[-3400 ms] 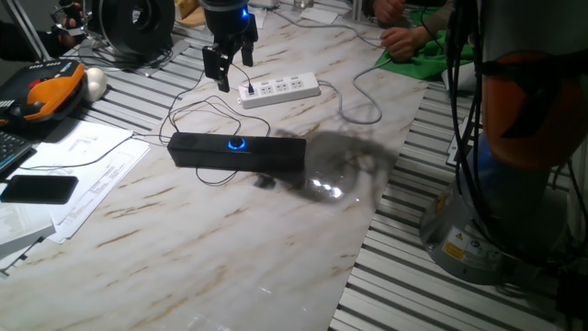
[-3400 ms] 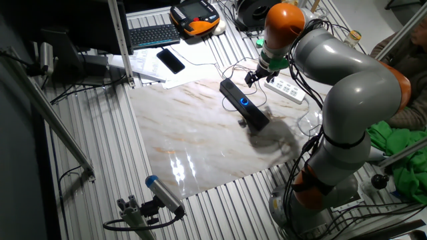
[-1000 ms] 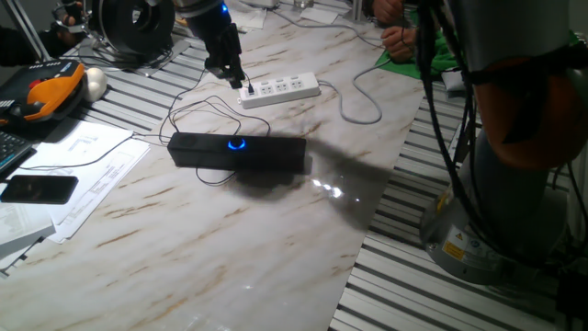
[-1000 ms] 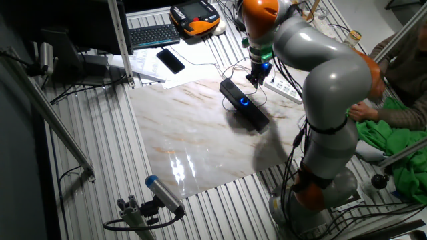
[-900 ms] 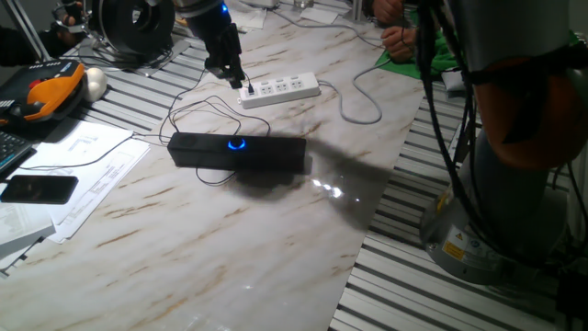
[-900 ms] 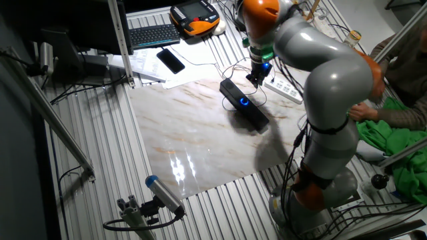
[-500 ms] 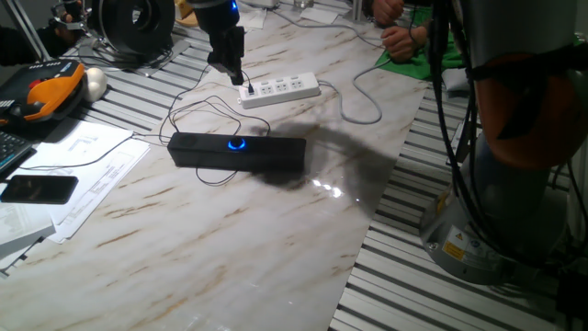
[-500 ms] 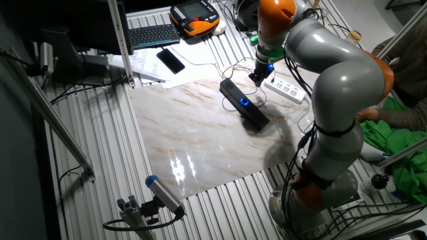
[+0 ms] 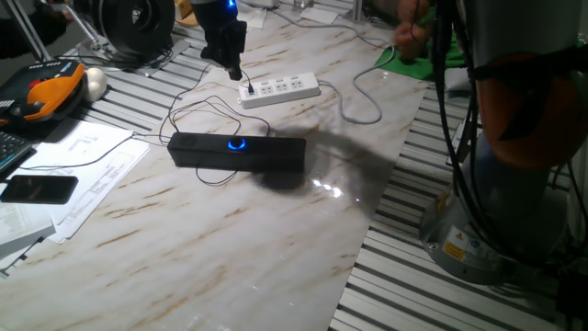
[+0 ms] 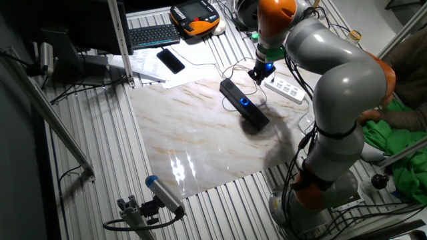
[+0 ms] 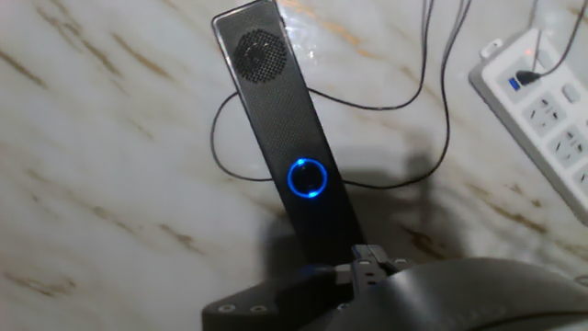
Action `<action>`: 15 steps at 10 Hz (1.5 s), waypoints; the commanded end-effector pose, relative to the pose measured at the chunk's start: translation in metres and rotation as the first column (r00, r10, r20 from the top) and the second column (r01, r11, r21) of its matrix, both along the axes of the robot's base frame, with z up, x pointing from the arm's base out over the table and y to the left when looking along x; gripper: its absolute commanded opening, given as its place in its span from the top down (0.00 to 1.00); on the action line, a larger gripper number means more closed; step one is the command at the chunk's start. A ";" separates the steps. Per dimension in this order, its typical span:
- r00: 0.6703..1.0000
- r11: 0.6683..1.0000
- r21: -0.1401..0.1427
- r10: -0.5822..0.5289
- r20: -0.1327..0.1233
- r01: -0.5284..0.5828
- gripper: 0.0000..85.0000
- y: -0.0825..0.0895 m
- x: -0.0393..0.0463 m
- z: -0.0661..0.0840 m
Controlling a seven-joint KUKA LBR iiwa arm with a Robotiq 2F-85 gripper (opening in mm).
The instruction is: Turn the knob to decrease the volume of the speaker
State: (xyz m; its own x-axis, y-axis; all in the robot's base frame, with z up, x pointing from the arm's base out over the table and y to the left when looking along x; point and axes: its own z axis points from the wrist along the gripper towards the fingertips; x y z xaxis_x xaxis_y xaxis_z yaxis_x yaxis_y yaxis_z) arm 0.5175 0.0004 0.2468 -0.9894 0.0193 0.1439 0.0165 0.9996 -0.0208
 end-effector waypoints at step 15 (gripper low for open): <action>-0.077 -0.075 0.047 -0.996 0.050 0.996 0.40 0.006 0.0164 -0.022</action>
State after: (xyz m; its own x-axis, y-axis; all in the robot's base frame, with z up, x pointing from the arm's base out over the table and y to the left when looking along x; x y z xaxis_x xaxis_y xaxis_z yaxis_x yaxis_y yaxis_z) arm 0.5343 0.0071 0.2244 -0.8513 0.5164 0.0930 0.5206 0.8534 0.0269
